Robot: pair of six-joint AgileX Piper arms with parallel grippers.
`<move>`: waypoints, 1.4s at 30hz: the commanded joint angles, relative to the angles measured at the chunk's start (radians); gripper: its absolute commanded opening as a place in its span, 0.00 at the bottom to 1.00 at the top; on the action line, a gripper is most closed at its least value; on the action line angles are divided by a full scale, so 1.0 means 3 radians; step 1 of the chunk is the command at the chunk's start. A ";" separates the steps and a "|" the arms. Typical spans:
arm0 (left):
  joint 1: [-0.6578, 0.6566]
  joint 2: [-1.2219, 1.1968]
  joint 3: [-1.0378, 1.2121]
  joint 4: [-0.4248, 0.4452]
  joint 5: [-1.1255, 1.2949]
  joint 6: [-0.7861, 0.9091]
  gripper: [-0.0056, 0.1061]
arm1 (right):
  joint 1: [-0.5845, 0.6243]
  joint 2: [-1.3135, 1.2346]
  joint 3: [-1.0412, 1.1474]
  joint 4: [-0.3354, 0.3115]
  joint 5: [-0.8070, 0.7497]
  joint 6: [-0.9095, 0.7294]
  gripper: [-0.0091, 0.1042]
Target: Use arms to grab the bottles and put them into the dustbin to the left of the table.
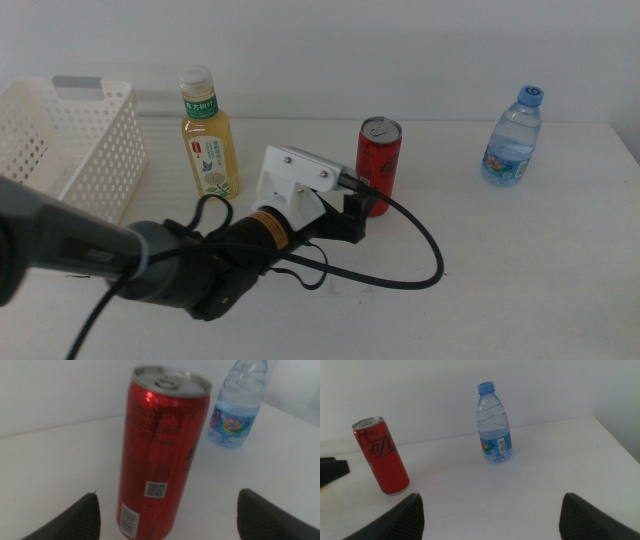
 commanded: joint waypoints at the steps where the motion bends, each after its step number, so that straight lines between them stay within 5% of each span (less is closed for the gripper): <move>1: -0.0046 0.0077 -0.0091 -0.0070 -0.0024 -0.0031 0.89 | -0.0028 -0.0016 0.0013 -0.0013 -0.0028 -0.0021 0.88; 27: -0.0085 0.1088 -0.1244 -0.0123 0.0132 -0.0080 0.87 | -0.0028 -0.0016 0.0013 -0.0013 -0.0028 -0.0021 0.88; 30: -0.0085 0.1088 -0.1267 -0.0056 0.0258 -0.0064 0.73 | -0.0028 -0.0016 0.0013 -0.0013 -0.0028 -0.0021 0.88; 36: -0.0085 0.0708 -0.1245 0.0387 0.0907 -0.0133 0.27 | -0.0028 -0.0016 0.0013 -0.0013 -0.0028 -0.0021 0.88; 42: -0.0085 -0.0337 -0.0883 0.1223 0.2076 -0.1191 0.11 | -0.0028 -0.0016 0.0013 -0.0013 -0.0028 -0.0021 0.88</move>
